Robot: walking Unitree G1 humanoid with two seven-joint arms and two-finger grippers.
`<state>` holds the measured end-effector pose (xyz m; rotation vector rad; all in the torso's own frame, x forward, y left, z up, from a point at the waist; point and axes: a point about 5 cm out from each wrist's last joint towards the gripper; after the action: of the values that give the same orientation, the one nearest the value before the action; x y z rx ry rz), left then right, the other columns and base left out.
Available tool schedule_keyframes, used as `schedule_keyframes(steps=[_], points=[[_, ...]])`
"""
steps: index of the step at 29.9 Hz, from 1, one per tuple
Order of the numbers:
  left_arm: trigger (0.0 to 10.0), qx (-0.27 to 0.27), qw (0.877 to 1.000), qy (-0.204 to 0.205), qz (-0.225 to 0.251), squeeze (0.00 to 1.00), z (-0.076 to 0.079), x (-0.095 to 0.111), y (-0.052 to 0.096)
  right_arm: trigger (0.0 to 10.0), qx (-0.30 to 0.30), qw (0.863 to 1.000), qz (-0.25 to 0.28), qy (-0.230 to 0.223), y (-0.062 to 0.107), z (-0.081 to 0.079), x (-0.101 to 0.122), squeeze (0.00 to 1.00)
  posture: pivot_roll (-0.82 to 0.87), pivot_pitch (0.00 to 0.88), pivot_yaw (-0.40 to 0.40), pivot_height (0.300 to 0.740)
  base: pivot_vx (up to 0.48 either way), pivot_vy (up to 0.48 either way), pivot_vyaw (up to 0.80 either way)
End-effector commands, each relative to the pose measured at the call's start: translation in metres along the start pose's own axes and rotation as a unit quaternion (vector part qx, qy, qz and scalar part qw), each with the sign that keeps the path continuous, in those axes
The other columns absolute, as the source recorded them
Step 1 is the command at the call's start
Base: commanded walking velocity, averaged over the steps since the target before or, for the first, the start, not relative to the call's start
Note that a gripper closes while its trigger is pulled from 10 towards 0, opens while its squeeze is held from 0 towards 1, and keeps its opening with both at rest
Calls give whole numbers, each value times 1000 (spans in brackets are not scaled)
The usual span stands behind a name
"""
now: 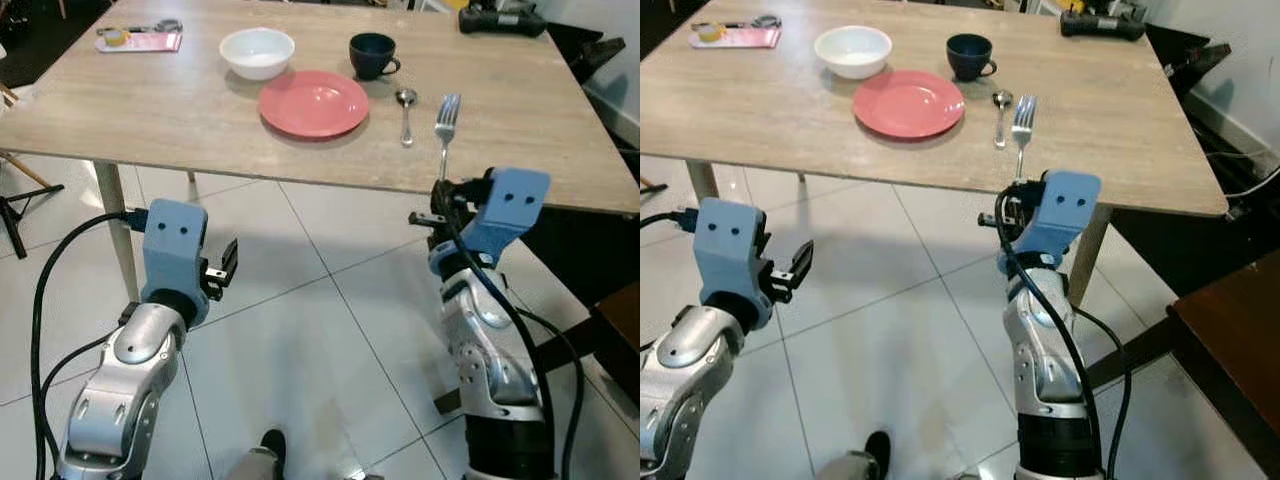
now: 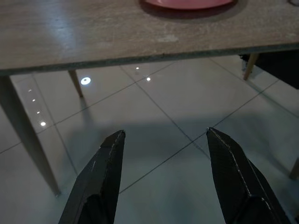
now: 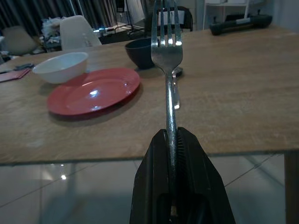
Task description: Setting the table
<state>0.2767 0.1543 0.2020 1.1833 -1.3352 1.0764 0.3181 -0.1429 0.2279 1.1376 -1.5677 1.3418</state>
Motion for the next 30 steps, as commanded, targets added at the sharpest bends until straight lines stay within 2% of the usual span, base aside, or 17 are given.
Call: schedule_keyframes(steps=[1,9,17,27,30], points=[[10000,3,1000,-1,-4,0,-1,-3,1,10000,4,1000,11,-8,1,-3,4,0,115,182,55,740,379,292,0],[10000,2,1000,-1,-5,0,0,-3,2,10000,-4,1000,9,-18,0,-1,3,0,116,182,55,740,379,295,0],[10000,0,1000,0,-6,0,0,-4,2,10000,-11,1000,4,-20,-1,2,3,0,117,183,55,740,373,302,-711],[10000,1,1000,-10,-6,0,-1,-4,2,10000,-13,1000,5,-12,-1,4,2,0,118,183,55,740,372,302,0],[10000,-1,1000,-8,-5,0,-1,-4,2,10000,-13,1000,8,-13,-2,4,3,0,117,181,56,740,392,0,0]])
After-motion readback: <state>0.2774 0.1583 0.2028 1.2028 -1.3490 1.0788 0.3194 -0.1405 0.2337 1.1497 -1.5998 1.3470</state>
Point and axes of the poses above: a point about 5 cm out from each wrist's last joint towards the gripper, its own y axis pointing back from the gripper into the wrist, its own x axis along the axis of the wrist's last joint, z = x × y, and after that the axes turned 1 degree about y, right-handed
